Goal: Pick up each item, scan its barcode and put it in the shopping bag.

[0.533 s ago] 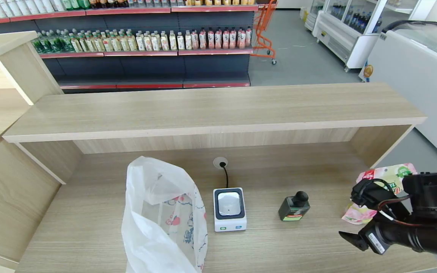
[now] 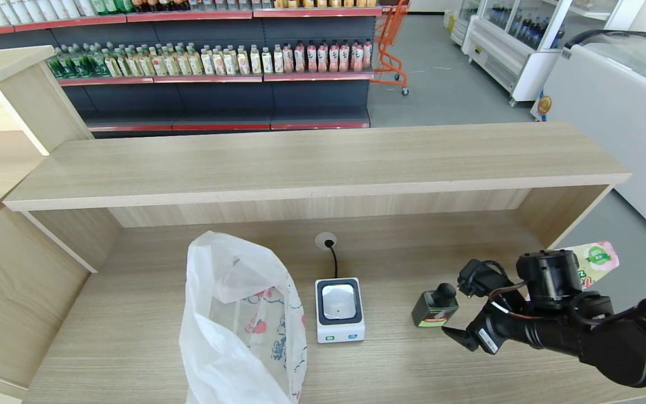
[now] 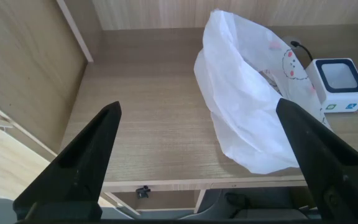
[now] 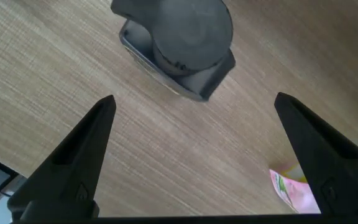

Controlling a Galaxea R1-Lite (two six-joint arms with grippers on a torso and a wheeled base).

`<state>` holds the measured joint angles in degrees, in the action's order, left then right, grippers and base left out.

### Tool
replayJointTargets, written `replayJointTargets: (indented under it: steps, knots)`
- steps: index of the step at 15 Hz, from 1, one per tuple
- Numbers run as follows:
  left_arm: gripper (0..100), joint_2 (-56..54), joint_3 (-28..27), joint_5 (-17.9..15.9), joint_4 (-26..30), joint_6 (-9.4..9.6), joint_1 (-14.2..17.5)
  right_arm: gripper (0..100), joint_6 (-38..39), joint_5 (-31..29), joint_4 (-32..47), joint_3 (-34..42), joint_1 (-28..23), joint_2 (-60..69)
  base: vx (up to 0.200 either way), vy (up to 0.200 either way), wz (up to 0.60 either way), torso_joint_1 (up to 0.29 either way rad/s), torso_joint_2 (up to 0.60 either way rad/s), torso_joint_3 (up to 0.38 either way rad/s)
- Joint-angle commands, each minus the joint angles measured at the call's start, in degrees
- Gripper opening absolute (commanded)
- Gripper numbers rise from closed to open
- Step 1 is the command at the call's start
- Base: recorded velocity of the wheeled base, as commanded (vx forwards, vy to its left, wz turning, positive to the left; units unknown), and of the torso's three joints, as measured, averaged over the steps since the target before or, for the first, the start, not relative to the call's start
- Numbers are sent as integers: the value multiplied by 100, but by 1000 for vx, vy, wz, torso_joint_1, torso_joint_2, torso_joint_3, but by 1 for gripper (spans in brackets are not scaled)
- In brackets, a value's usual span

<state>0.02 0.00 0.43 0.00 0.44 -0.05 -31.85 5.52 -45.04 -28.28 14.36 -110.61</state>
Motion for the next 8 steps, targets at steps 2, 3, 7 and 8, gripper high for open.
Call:
replayJointTargets:
  steps: [2,3,7,8]
  knots:
    - [100,-2,0,1,0,0,5,100,13,54,-127,-318,137,-488,0,0,0,0,0,0]
    - [100,-2,0,1,0,0,5,100,21,54,-163,-406,164,-550,0,0,0,0,0,0]
    - [100,-2,0,1,0,0,-4,100,153,72,-417,-547,418,-849,0,0,0,0,0,0]
    - [100,-2,0,1,0,0,-4,100,294,63,-540,-617,515,-963,0,0,0,0,0,0]
